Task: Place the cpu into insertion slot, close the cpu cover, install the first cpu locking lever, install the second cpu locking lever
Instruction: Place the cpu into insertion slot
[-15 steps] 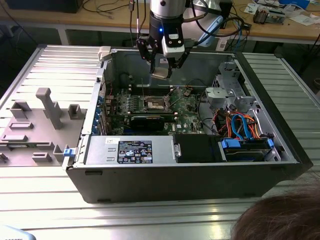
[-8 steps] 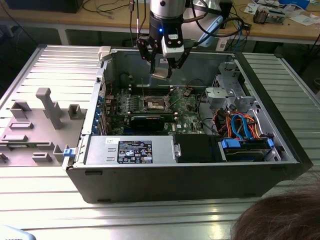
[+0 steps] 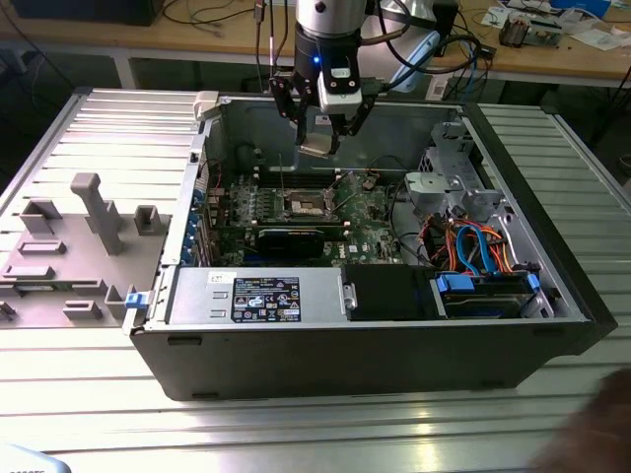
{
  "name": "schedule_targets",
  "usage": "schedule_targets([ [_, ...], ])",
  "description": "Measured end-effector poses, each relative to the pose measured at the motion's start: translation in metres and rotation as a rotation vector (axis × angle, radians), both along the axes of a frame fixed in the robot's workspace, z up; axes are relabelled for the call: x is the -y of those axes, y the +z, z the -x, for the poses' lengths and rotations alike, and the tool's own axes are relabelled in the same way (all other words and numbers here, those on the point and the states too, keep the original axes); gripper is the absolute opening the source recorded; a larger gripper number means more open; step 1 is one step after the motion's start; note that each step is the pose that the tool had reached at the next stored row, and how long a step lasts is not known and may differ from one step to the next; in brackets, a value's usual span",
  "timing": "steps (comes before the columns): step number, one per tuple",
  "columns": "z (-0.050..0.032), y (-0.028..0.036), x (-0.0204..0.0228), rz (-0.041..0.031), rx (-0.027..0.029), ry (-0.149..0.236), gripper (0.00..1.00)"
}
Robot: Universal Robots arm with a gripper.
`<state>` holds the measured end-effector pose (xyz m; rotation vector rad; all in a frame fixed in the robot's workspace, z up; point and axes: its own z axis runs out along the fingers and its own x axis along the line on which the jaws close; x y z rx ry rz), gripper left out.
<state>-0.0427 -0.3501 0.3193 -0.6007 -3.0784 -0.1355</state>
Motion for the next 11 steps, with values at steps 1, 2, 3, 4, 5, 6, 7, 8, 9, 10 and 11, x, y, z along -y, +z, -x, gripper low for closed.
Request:
schedule_targets([
  [1, 0.0, 0.0, 0.0, 0.0001, -0.0001, -0.006, 0.55],
  [2, 0.0, 0.0, 0.0, 0.0001, 0.0, -0.011, 0.55],
  [3, 0.0, -0.0001, 0.0, 0.0, 0.0, -0.017, 0.55],
  [4, 0.0, -0.0001, 0.0, 0.0, 0.0, -0.026, 0.55],
  [5, 0.0001, -0.0002, 0.0, 0.0, 0.0, -0.034, 0.55],
  [6, 0.0001, -0.0003, 0.0, -0.0001, 0.0001, -0.042, 0.55],
  [7, 0.0, -0.0004, 0.0, 0.0002, 0.0002, -0.049, 0.55],
  [8, 0.0001, -0.0005, 0.0, 0.0008, 0.0002, -0.055, 0.55],
  [9, 0.0001, -0.0007, 0.0, 0.0029, 0.0002, -0.061, 0.55],
  [10, 0.0001, -0.0007, 0.0, 0.0057, 0.0002, -0.065, 0.55],
  [11, 0.0001, -0.0009, 0.0, 0.0081, 0.0003, -0.069, 0.55],
])
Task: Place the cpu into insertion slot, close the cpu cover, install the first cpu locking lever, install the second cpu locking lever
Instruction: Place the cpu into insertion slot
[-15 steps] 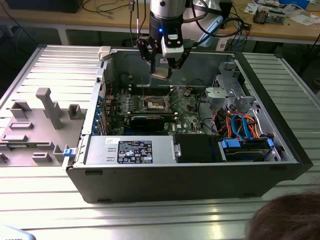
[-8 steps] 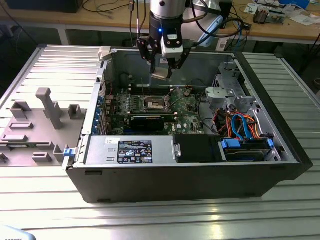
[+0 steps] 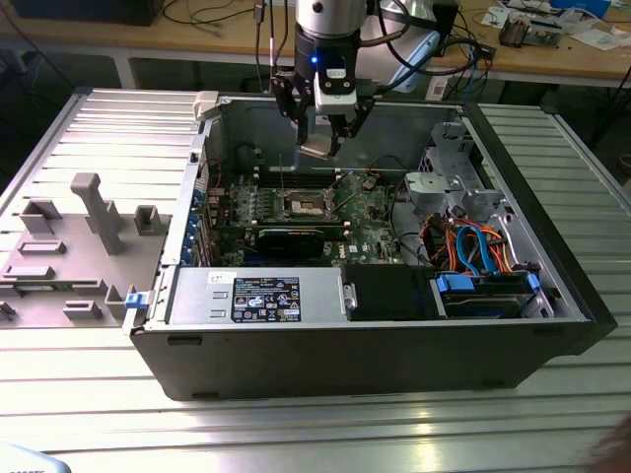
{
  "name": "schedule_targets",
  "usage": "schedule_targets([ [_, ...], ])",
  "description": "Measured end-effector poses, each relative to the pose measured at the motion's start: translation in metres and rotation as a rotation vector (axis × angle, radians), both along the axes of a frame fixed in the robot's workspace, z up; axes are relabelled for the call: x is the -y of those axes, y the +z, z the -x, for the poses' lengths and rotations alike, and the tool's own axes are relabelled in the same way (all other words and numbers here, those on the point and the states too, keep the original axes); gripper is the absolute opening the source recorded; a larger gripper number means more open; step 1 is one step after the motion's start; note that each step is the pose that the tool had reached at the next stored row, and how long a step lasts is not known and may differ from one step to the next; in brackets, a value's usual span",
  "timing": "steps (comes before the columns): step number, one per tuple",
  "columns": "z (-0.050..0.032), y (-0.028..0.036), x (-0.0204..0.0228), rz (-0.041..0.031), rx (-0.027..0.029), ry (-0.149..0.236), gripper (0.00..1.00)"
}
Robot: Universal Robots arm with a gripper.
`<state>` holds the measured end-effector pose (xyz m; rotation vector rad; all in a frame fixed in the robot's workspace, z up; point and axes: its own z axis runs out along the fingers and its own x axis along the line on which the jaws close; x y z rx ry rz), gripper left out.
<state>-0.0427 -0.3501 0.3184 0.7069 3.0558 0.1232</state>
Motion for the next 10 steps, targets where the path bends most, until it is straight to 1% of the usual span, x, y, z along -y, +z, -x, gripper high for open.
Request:
schedule_targets([
  [2, 0.0, -0.0002, 0.0, 0.0017, -0.0002, -0.014, 0.55],
  [10, 0.0, -0.0009, 0.0, 0.0029, -0.0001, -0.054, 0.55],
])
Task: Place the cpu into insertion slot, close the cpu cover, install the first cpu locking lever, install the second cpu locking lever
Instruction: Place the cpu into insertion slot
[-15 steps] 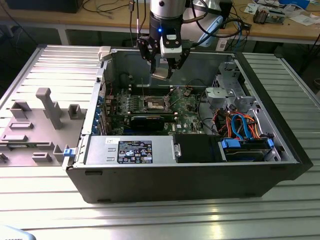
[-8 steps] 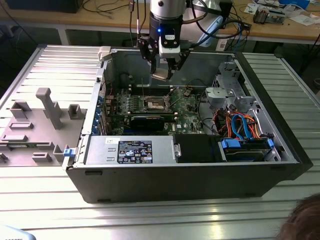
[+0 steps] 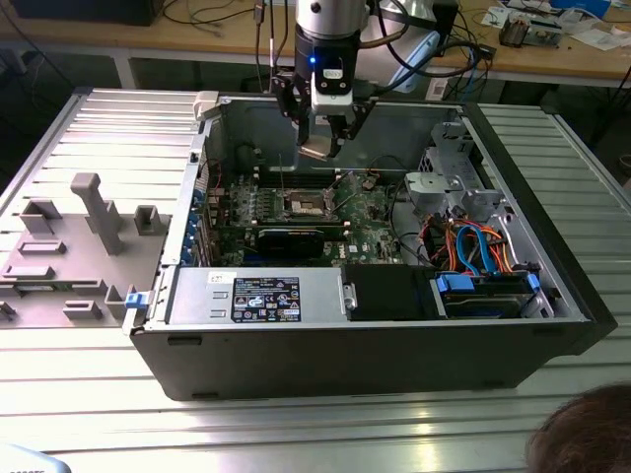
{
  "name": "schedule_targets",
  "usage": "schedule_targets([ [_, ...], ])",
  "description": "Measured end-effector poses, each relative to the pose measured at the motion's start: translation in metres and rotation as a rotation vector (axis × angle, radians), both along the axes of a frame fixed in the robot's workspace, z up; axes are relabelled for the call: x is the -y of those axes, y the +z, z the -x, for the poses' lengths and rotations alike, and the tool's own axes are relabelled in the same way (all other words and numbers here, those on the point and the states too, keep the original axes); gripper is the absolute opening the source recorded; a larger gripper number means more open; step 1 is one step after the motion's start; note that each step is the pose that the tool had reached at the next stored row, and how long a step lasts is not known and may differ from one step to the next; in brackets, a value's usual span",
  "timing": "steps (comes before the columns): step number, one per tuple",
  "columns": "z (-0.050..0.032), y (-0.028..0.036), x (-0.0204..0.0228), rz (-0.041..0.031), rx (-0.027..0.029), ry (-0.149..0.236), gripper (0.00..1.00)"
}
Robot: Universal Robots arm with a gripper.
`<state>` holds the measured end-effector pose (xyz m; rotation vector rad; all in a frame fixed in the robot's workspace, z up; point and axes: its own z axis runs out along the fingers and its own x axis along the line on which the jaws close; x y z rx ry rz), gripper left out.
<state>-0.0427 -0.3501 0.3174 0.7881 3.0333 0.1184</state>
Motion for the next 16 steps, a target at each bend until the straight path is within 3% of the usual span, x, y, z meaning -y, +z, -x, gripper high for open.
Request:
schedule_targets([
  [16, 0.0, -0.0015, 0.0, 0.0028, 0.0, -0.076, 0.55],
])
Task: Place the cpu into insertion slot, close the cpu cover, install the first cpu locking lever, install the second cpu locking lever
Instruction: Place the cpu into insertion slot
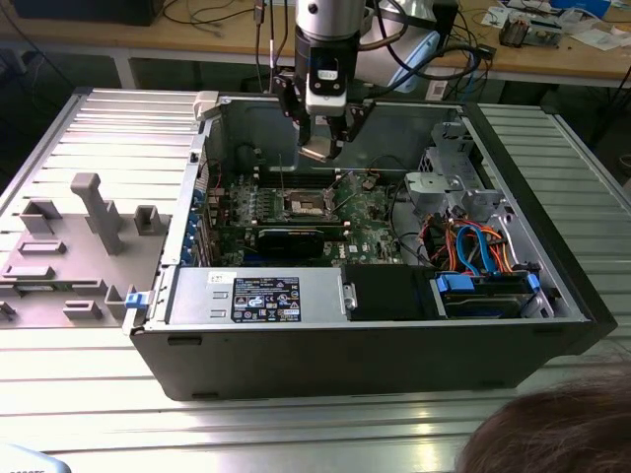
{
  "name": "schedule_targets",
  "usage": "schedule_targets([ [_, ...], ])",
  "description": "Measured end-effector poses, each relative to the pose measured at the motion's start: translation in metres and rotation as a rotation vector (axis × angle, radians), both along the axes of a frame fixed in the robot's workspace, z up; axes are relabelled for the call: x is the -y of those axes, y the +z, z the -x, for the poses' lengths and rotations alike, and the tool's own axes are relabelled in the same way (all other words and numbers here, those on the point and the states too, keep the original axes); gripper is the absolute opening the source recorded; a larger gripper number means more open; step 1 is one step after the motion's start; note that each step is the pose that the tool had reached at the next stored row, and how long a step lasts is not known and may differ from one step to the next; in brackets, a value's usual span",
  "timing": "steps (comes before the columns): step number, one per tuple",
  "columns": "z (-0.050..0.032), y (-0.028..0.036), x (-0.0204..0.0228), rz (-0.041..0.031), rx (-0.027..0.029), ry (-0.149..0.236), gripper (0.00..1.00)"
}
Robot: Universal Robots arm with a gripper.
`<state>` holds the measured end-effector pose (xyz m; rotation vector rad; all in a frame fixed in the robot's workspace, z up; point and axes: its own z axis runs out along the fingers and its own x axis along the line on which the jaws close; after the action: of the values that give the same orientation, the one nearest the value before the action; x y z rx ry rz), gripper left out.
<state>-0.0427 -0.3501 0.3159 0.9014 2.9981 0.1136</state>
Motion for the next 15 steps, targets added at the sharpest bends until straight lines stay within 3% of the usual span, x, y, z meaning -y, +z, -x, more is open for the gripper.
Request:
schedule_targets([
  [15, 0.0, -0.0015, 0.0, 0.0014, 0.0, -0.073, 0.55],
])
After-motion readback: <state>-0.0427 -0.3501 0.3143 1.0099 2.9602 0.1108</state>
